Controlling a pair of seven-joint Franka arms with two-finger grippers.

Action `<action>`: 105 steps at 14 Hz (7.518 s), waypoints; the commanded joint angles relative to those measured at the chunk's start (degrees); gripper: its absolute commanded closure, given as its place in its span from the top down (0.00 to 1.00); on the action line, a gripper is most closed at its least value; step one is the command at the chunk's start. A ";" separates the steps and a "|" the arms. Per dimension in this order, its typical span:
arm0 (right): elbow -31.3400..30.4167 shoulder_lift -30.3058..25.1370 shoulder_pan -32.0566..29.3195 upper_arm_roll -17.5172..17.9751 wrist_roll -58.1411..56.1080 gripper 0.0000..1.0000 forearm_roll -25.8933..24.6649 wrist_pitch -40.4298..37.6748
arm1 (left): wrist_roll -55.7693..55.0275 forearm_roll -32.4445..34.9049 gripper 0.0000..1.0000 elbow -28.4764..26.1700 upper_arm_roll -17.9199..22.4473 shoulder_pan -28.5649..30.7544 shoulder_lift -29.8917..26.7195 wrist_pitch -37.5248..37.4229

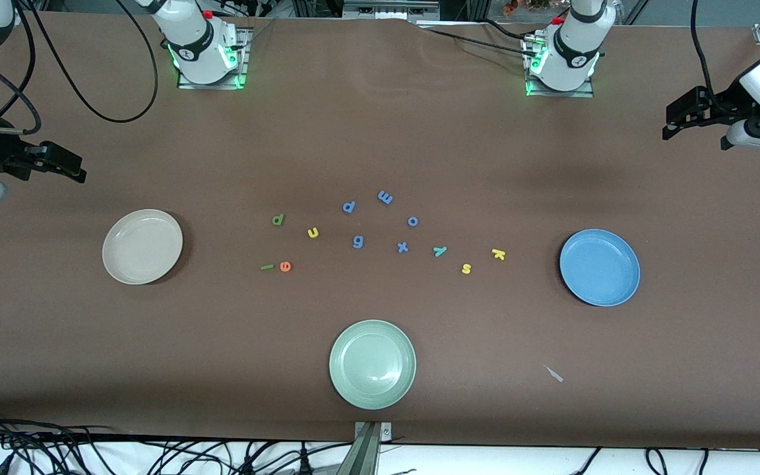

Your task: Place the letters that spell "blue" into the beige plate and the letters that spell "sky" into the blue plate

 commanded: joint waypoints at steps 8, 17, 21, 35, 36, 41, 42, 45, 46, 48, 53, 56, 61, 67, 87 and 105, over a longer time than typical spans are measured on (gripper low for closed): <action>-0.73 -0.59 -0.41 0.05 -0.84 1.00 0.86 -0.05 | -0.16 1.40 1.00 1.99 -0.36 0.24 1.19 -1.55; -0.73 -0.59 -0.41 0.05 -0.92 1.00 0.85 -0.05 | -0.60 1.32 1.00 2.07 -0.80 0.07 1.02 -1.64; -0.73 -0.59 -0.41 0.05 -0.92 1.00 0.85 -0.05 | -0.68 1.32 1.00 2.16 -1.07 -0.64 0.93 -2.87; -0.73 -0.59 -0.41 0.05 -1.01 1.00 0.85 -0.05 | -0.33 1.49 1.00 2.95 -1.51 0.24 1.28 -2.96; -0.73 -0.68 -0.41 0.05 -1.01 1.00 0.85 -0.05 | -0.51 2.01 1.00 3.04 -1.51 0.15 1.28 -2.96; -0.73 -0.68 -0.41 0.05 -1.01 1.00 0.85 -0.14 | -0.25 3.69 1.00 2.69 -1.60 0.15 1.37 -2.96; -0.73 -0.68 -0.41 0.05 -1.01 1.00 0.85 -0.14 | -0.25 5.17 1.00 2.78 -1.77 0.15 1.37 -2.96; -0.73 -0.68 -0.41 0.05 -1.01 1.00 0.85 -0.14 | 0.19 7.38 1.00 2.60 -1.68 0.15 1.98 -2.96; -0.73 -0.68 -0.41 0.05 -1.01 1.00 0.85 -0.14 | 0.19 7.38 1.00 2.69 -1.68 0.24 2.07 -2.96; -0.73 -0.68 -0.41 0.05 -1.01 1.00 0.85 -0.23 | -0.07 7.21 1.00 2.69 -1.68 0.24 2.07 -2.96; -0.82 -0.77 -0.41 0.14 -0.84 1.00 0.85 -0.23 | -0.33 6.33 1.00 2.86 -1.51 0.24 1.99 -2.96; -0.82 -0.77 -0.41 0.14 -1.01 1.00 0.85 -0.23 | -0.07 4.05 1.00 2.86 -1.33 0.68 1.99 -2.96; -0.82 -0.77 -0.41 0.14 -1.01 1.00 0.85 -0.23 | -0.07 3.78 1.00 2.95 -1.42 1.21 1.99 -2.96; -0.82 -0.77 -0.41 0.14 -1.01 1.00 0.85 -0.23 | 0.28 3.69 1.00 2.25 -1.42 1.21 1.46 -2.96; -0.91 -0.77 -0.41 0.14 -0.84 1.00 0.77 -0.32 | 0.37 2.28 1.00 -2.41 -1.95 1.03 -2.32 3.72; -0.91 -0.77 -0.41 0.14 -0.84 1.00 0.77 -0.23 | 0.28 2.28 1.00 -2.32 -1.77 1.12 -2.23 3.02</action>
